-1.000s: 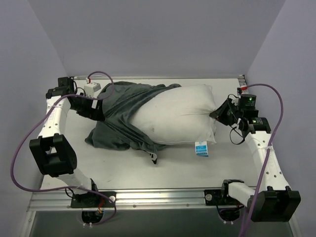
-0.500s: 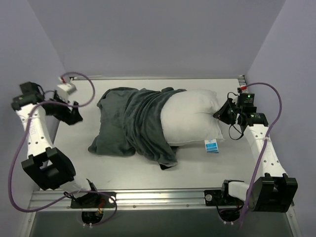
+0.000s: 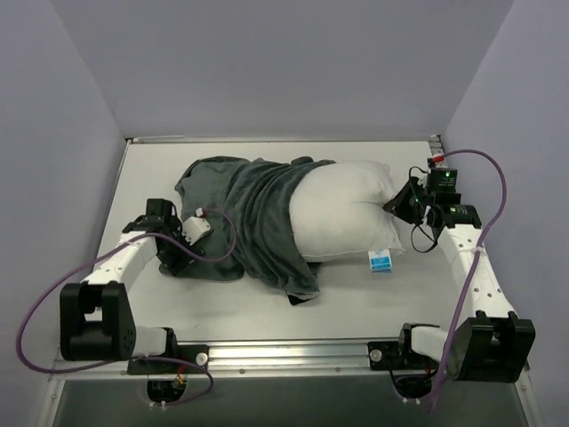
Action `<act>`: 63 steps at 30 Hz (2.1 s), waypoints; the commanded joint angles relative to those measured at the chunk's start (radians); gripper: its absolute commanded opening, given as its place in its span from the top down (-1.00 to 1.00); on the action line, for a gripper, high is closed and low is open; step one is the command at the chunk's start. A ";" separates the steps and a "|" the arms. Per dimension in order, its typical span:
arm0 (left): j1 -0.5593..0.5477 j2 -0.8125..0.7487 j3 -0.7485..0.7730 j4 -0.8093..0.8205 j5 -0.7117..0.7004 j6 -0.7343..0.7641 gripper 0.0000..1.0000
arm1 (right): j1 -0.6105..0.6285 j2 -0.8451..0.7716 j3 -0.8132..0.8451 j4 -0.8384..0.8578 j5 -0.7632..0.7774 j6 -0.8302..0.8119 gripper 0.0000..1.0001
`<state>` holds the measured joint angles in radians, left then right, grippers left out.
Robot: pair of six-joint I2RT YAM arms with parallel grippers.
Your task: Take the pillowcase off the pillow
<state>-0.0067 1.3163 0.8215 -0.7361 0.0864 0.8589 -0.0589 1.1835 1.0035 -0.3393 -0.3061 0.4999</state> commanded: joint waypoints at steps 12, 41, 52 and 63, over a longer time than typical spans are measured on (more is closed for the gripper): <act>0.121 0.144 0.060 0.256 -0.025 -0.099 0.95 | -0.097 -0.025 0.003 0.091 0.091 0.003 1.00; 0.312 0.004 1.031 -0.098 0.179 -0.468 0.95 | 1.029 -0.030 0.022 0.350 0.539 -0.495 -1.00; 0.186 0.009 1.067 -0.120 0.125 -0.474 0.96 | 1.222 0.134 -0.045 0.450 0.670 -0.676 -1.00; 0.163 0.027 1.058 -0.115 0.136 -0.489 0.95 | 1.012 0.430 -0.031 0.548 0.540 -0.698 -0.93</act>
<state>0.1650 1.3621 1.8278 -0.9413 0.1944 0.4000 1.0645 1.5497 0.9806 0.1947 0.3023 -0.2062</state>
